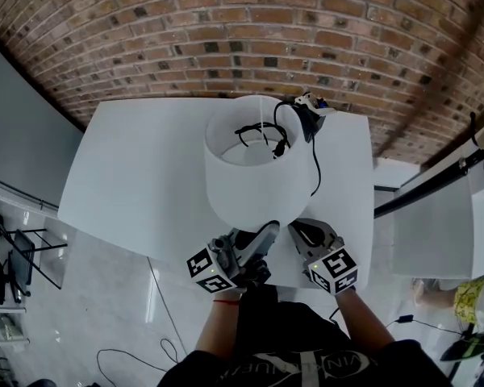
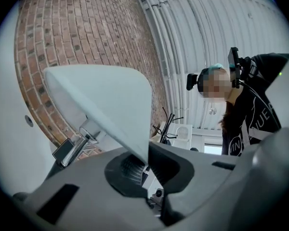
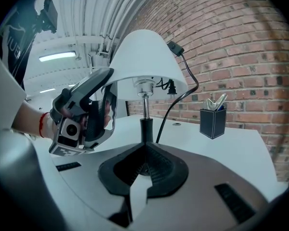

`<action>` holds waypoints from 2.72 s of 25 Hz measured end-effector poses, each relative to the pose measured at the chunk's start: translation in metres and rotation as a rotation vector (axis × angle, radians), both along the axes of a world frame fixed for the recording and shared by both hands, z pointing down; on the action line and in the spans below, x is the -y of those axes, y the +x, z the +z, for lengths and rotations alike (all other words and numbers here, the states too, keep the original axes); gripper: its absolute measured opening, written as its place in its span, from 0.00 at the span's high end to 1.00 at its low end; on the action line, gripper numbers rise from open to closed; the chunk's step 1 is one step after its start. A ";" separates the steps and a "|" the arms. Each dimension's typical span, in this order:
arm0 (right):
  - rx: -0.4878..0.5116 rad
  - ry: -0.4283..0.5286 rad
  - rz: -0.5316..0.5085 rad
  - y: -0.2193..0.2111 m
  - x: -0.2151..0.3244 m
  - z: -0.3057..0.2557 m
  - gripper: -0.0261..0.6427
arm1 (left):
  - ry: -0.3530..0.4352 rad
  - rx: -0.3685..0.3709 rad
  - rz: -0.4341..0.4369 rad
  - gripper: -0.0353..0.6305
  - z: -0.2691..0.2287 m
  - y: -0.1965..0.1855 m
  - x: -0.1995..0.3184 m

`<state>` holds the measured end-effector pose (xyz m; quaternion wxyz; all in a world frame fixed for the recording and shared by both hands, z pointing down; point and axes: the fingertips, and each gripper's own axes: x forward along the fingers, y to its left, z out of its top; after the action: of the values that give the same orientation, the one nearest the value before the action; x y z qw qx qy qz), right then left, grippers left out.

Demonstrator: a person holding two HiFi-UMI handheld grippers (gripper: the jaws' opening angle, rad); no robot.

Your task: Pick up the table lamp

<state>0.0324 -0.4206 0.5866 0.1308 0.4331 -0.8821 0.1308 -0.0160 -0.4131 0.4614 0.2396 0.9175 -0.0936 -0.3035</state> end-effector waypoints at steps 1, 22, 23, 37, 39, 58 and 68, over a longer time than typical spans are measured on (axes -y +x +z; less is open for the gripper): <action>0.001 -0.002 0.001 -0.001 0.004 -0.002 0.96 | -0.002 0.000 0.001 0.93 -0.002 -0.001 0.004; -0.117 -0.172 0.024 -0.047 0.069 0.005 0.83 | -0.090 -0.022 0.080 0.93 -0.023 -0.017 0.077; -0.118 -0.190 0.034 -0.048 0.072 0.009 0.82 | -0.091 -0.019 0.089 0.93 -0.023 -0.016 0.079; -0.154 -0.329 0.130 -0.062 0.098 0.037 0.74 | -0.100 0.004 0.179 0.93 -0.024 -0.018 0.090; -0.152 -0.330 0.135 -0.063 0.101 0.039 0.74 | -0.099 0.004 0.183 0.93 -0.024 -0.018 0.090; -0.122 -0.260 0.148 -0.059 0.096 0.036 0.73 | -0.086 0.019 0.194 0.93 -0.026 -0.016 0.077; -0.108 -0.190 0.147 -0.049 0.093 0.022 0.73 | -0.057 0.027 0.165 0.93 -0.036 -0.006 0.063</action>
<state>-0.0162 -0.5138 0.6091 0.2088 0.4885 -0.8234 0.1994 -0.0217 -0.4763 0.4252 0.2886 0.9188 -0.0295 -0.2676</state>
